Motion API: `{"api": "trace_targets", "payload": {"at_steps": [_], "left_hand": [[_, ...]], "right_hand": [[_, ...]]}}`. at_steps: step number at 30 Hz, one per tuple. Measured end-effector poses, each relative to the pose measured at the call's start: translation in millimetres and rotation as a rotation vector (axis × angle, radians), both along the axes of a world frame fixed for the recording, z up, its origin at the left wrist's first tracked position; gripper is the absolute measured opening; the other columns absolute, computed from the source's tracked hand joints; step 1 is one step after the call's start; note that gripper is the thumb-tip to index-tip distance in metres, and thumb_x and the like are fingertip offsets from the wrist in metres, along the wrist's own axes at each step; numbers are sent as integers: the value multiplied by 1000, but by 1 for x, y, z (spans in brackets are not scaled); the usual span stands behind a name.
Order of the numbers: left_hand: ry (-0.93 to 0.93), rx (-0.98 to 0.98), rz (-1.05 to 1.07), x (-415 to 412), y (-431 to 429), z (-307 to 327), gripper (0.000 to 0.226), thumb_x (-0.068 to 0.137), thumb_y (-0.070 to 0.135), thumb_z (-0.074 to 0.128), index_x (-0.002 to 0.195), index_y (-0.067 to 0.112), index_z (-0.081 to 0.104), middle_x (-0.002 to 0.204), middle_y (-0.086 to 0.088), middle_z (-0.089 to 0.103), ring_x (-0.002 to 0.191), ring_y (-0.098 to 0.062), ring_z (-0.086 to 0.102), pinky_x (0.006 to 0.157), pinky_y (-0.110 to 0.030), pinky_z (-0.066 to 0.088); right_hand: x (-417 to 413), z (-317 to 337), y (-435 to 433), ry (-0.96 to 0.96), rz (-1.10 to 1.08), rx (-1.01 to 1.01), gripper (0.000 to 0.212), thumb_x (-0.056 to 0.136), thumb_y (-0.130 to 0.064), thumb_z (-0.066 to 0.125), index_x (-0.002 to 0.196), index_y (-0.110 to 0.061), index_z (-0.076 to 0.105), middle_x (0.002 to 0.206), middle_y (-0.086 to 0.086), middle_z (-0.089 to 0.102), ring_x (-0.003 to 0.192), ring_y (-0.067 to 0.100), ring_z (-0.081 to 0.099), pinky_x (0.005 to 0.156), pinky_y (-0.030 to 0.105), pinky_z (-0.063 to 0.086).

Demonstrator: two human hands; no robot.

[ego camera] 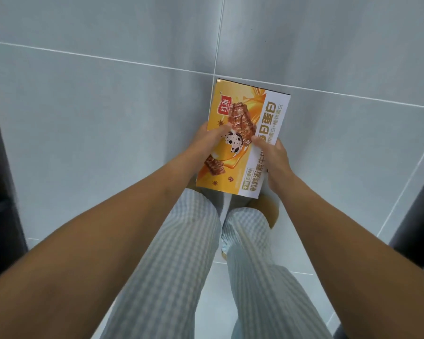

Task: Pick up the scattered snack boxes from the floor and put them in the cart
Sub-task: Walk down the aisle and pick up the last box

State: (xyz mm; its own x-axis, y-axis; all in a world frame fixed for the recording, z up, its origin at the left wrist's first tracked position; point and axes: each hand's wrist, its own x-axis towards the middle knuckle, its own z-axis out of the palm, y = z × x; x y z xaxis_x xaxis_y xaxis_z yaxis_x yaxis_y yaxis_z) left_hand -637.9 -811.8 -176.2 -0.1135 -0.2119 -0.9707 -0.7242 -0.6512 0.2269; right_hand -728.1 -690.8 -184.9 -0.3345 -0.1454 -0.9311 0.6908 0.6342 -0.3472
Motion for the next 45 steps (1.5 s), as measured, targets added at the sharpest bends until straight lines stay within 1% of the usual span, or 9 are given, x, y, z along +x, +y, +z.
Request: {"api": "trace_targets", "payload": {"at_steps": [8, 15, 21, 25, 29, 31, 34, 38, 45], "left_hand": [[51, -35, 88, 4, -18, 125, 8, 90, 33, 61, 94, 27, 58, 96, 5, 65, 86, -15, 63, 75, -28, 50], [43, -101, 222, 23, -32, 217, 59, 49, 69, 67, 99, 41, 50, 120, -4, 62, 111, -30, 59, 96, -50, 48], [221, -141, 345, 25, -54, 370, 40, 89, 35, 62, 116, 20, 37, 106, -7, 60, 88, -22, 64, 84, -38, 54], [261, -173, 394, 46, -42, 429, 46, 91, 34, 61, 122, 18, 31, 107, -8, 60, 87, -24, 64, 81, -37, 54], [231, -254, 538, 78, -1, 471, 56, 87, 40, 63, 128, 17, 32, 119, -11, 59, 102, -26, 63, 96, -45, 51], [241, -263, 659, 93, 21, 488, 49, 89, 39, 62, 122, 17, 34, 108, -7, 61, 92, -22, 64, 89, -42, 53], [244, -276, 832, 121, 60, 515, 38, 92, 34, 59, 116, 17, 34, 95, -2, 61, 79, -17, 63, 82, -40, 53], [230, -339, 978, 169, 95, 548, 39, 90, 35, 61, 115, 19, 36, 108, -8, 62, 94, -26, 65, 96, -47, 50], [129, -471, 1247, 298, 175, 600, 41, 90, 40, 61, 118, 20, 39, 119, -9, 60, 104, -25, 63, 97, -46, 50]], "right_hand": [[-13, 127, -21, 16, 13, -56, 35, 91, -20, 61, 123, -15, 50, 98, 1, 69, 69, 10, 71, 53, 21, 54], [-35, 270, -57, 34, 132, -142, 29, 93, -21, 59, 116, -16, 43, 97, 2, 67, 72, 13, 69, 57, 26, 56], [-29, 371, -73, 2, 108, -207, 38, 90, -16, 64, 114, -13, 35, 98, 6, 65, 73, 17, 69, 70, 37, 59], [-19, 428, -72, 18, 255, -254, 35, 91, -17, 63, 111, -12, 35, 95, 3, 65, 70, 13, 68, 66, 35, 58], [-1, 483, -60, 54, 446, -256, 35, 90, -21, 65, 110, -13, 37, 92, 5, 63, 68, 16, 65, 70, 41, 58], [9, 506, -57, 66, 528, -279, 34, 90, -18, 65, 108, -11, 37, 86, 1, 61, 62, 11, 62, 57, 31, 54], [32, 538, -48, 78, 673, -315, 35, 88, -15, 67, 110, -10, 40, 85, 0, 62, 66, 12, 63, 58, 28, 50], [75, 570, -40, 44, 827, -359, 37, 85, -15, 70, 108, -11, 42, 84, -1, 66, 59, 9, 68, 55, 26, 51], [215, 618, -16, 3, 1158, -429, 39, 84, -20, 72, 112, -11, 46, 90, 0, 68, 68, 14, 68, 55, 26, 51]]}}
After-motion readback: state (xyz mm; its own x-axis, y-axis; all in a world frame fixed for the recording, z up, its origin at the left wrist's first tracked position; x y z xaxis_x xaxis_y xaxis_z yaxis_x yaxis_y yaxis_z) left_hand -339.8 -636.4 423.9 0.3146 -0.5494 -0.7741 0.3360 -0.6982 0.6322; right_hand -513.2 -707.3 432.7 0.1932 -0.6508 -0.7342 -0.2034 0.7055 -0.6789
